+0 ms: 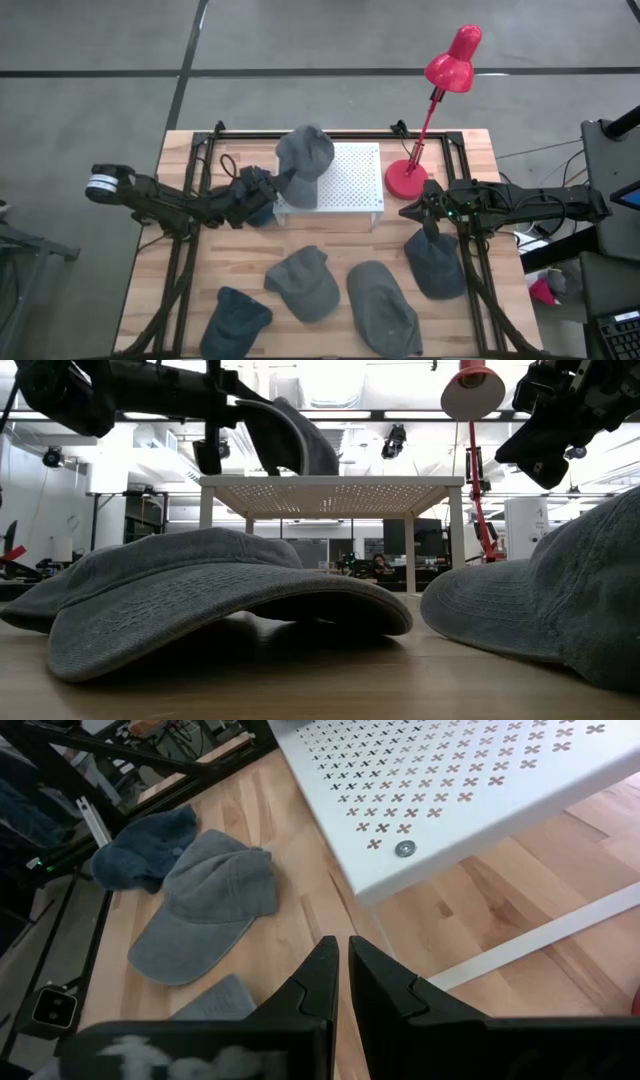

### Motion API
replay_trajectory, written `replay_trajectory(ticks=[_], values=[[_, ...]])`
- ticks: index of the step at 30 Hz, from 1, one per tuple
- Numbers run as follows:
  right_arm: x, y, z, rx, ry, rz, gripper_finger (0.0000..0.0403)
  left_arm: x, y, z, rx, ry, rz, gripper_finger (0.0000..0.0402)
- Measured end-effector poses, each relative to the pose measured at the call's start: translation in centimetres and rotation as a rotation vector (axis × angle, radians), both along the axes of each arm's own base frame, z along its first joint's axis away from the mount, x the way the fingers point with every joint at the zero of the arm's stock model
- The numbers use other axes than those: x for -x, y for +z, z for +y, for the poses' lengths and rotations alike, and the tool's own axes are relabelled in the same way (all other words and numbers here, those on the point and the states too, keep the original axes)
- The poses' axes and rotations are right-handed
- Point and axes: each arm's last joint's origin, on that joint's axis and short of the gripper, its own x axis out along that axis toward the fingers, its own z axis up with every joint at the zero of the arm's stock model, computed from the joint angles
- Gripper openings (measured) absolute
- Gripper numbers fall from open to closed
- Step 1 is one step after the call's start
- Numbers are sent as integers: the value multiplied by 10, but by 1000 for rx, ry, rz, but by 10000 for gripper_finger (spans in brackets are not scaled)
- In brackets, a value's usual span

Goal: Pick & Place hat
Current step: Put the top left gray cap on the shelf

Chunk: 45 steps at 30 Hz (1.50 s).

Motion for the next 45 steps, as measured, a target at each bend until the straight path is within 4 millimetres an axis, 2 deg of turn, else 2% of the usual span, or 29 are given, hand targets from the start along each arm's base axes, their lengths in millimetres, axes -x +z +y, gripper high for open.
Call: replay_trajectory(ticks=[22,45], values=[[0,0,0,0,0,0,27,-3,-7,-1,-4,-24,56,13],[0,0,0,0,0,-1,27,6,1,-1,-114,-39,169,35]])
